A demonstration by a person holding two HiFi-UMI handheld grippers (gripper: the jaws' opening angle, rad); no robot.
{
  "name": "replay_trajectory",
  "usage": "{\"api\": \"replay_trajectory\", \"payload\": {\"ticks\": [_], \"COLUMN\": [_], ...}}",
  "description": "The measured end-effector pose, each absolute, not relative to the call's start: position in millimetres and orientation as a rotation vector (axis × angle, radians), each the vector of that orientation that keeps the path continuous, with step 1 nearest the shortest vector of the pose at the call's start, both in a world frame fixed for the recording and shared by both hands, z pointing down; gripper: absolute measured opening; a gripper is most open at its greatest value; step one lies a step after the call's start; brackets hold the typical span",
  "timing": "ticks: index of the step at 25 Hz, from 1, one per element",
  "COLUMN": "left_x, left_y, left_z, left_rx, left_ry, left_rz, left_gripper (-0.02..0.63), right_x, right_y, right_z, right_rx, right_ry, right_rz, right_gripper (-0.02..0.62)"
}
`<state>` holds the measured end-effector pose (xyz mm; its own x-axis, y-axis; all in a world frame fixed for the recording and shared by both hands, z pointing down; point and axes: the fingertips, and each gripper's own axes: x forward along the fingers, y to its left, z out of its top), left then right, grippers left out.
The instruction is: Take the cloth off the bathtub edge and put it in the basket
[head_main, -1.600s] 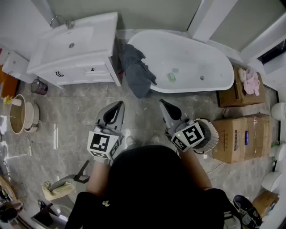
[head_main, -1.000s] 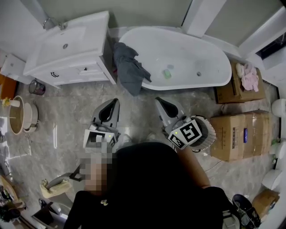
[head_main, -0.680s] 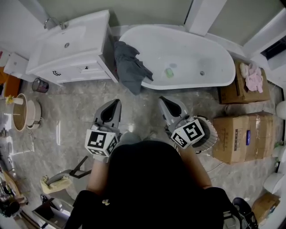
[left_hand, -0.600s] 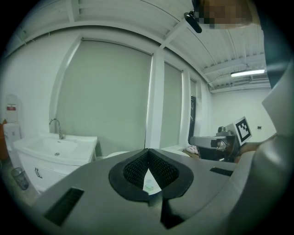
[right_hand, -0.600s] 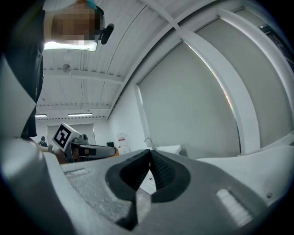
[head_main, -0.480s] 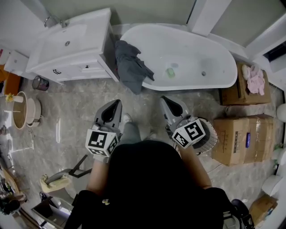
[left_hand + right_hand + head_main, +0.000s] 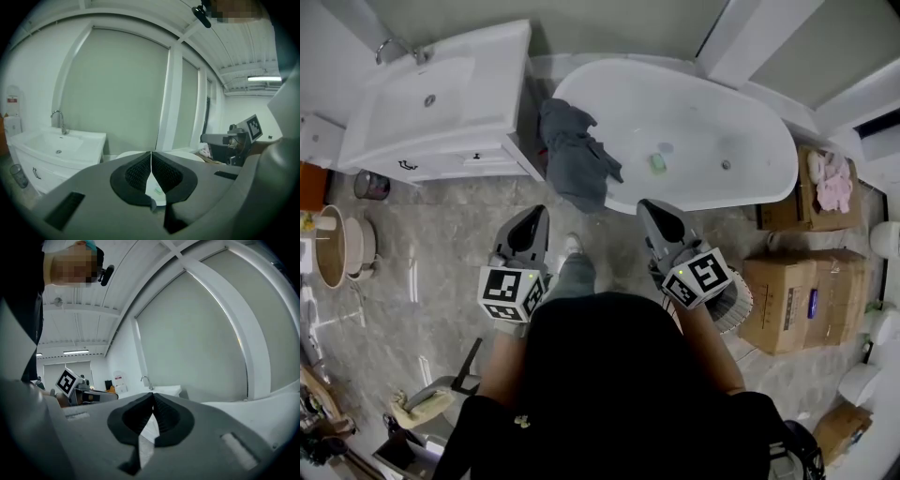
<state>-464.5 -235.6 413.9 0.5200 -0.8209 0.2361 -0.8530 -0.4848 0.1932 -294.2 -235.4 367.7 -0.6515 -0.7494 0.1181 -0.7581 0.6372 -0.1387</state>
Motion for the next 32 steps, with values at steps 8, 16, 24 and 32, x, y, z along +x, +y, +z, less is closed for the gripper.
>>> {"api": "replay_trajectory", "payload": {"ticks": [8, 16, 24, 32], "left_x": [-507.2, -539.5, -526.8, -497.7], "left_y": [-331.4, -388.9, -414.7, -435.5], "left_z": [437.2, 462.4, 489.2, 531.3], "left_rx": [2.512, 2.518, 2.476, 2.389], "left_ry": [-1.270, -1.164, -1.063, -1.040], "left_rz": [0.231, 0.273, 0.279, 0.305], "left_gripper": [0.014, 0.014, 0.014, 0.014], "right_x": [-347.7, -377.1, -370.8, -329.8], "right_y": [-337.3, -389.5, -401.4, -398.5], "right_z": [383.6, 394.2, 405.4, 411.8], "right_rx": [1.330, 1.396, 1.450, 1.536], "right_ry": [-2.742, -2.693, -2.617, -2.534], "right_rz": [0.327, 0.370, 0.409, 0.457], "right_gripper": [-0.003, -0.003, -0.003, -0.003]}}
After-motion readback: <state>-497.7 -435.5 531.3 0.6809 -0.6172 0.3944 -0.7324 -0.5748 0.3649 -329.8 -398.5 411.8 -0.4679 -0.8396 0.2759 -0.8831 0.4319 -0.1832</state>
